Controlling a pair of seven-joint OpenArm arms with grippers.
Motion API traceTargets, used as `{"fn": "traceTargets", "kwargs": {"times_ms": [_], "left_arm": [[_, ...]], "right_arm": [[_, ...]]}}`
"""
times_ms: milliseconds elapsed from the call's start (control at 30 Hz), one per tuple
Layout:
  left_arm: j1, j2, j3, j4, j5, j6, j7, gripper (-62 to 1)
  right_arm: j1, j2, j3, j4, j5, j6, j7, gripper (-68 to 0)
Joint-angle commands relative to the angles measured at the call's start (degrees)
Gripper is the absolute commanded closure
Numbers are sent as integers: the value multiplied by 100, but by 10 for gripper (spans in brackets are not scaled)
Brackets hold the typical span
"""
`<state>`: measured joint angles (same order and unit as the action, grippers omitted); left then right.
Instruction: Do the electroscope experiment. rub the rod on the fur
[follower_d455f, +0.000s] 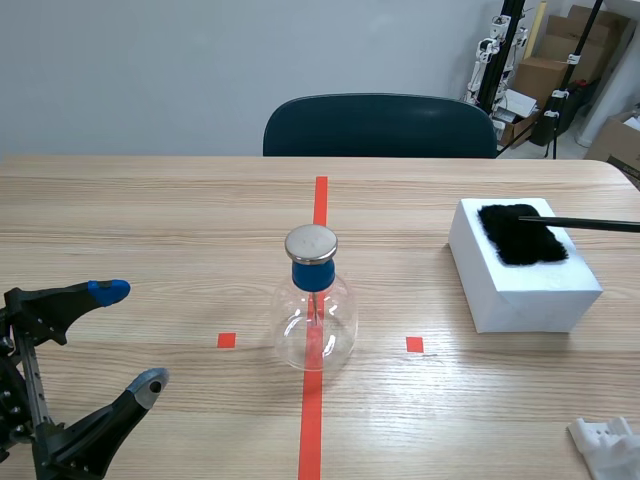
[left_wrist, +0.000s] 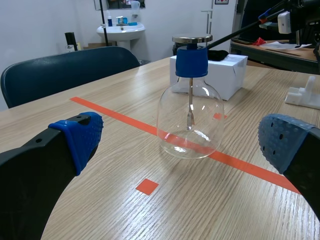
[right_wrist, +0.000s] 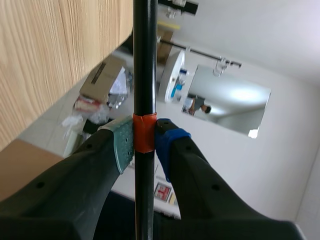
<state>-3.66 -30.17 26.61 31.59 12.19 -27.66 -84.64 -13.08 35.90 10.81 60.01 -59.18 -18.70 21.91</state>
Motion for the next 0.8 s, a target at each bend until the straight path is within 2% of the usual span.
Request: {"fn": "traceTargets", "kwargs": {"times_ms": [0, 167, 367, 433, 667, 767], "left_arm": [[-15, -33, -15, 66, -52, -4, -87, -623], [-15, -33, -15, 66, -52, -4, -87, -623], [-15, -33, -15, 66, -52, -4, -87, -623], [-15, -33, -15, 66, -52, -4, -87, -623], [-15, -33, -15, 66, -52, -4, -87, -623], [-15, -33, -15, 66, -52, -4, -87, -623]], "right_arm": [[70, 157, 74, 90, 24, -127, 90, -4], [70, 157, 74, 90, 31, -144, 190, -4], [70, 157, 74, 90, 24, -142, -448, -4], [70, 157, 74, 90, 24, -142, -490, -4], [70, 157, 74, 90, -68, -142, 127, -4], [70, 157, 74, 90, -68, -144, 203, -4]]}}
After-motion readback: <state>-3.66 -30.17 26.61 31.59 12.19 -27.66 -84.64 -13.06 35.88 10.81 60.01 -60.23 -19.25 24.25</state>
